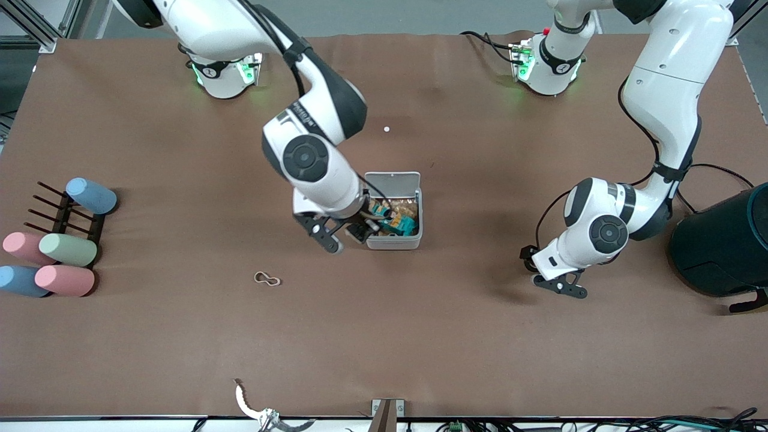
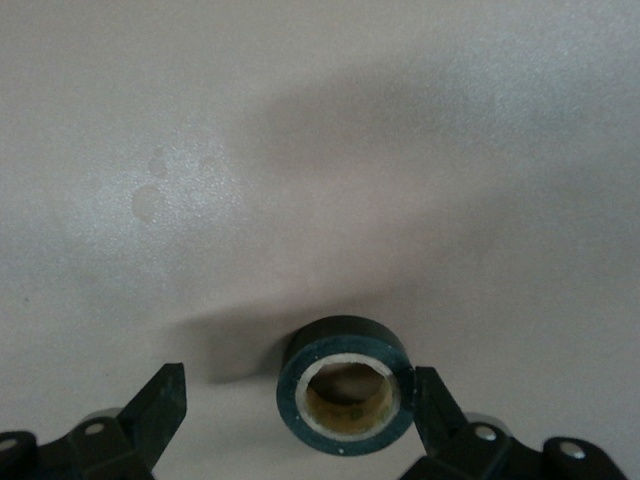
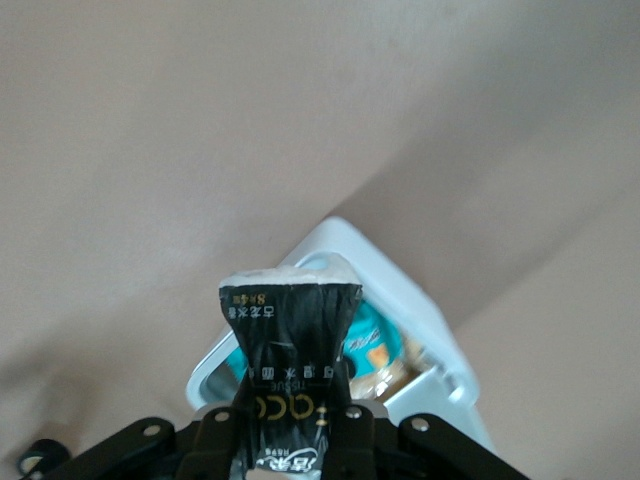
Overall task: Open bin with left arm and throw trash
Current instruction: 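Carry the wrapper over the bin while the left gripper reaches the tape roll, then open the right gripper to drop the black wrapper into the bin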
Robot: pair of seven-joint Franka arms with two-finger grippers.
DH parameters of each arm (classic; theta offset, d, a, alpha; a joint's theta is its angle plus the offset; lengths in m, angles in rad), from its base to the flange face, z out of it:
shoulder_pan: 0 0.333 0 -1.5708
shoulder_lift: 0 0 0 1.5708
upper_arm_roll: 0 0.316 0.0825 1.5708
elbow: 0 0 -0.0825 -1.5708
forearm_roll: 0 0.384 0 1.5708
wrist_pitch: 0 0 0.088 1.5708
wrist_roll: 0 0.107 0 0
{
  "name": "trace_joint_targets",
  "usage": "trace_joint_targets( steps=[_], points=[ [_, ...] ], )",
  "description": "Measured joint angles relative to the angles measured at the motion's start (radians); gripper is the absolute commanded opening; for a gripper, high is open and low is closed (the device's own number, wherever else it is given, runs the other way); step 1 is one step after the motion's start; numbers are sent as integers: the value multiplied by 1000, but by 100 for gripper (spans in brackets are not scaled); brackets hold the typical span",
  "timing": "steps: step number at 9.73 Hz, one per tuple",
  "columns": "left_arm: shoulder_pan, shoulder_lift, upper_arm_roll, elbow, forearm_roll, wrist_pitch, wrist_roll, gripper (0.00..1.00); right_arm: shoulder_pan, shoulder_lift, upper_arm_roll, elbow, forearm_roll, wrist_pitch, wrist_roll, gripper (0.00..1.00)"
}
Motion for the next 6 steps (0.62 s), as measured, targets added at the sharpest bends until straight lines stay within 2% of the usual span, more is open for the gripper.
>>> trace_joint_targets(
  steps=[2,3,4,6],
  points=[
    [1,-1,-1,-1,0,0,-4,99,29,21,-1,0,36,7,105,10],
    [0,-1,-2,-1,-1,0,-7,100,41,35,0,-1,41,7,149,18],
    [0,-1,-5,-2,-7,0,-11,100,49,48,-1,-1,44,7,168,99],
    [-1,-1,-15,-3,-26,0,-22,100,47,61,-7,-2,46,7,174,100]
  ],
)
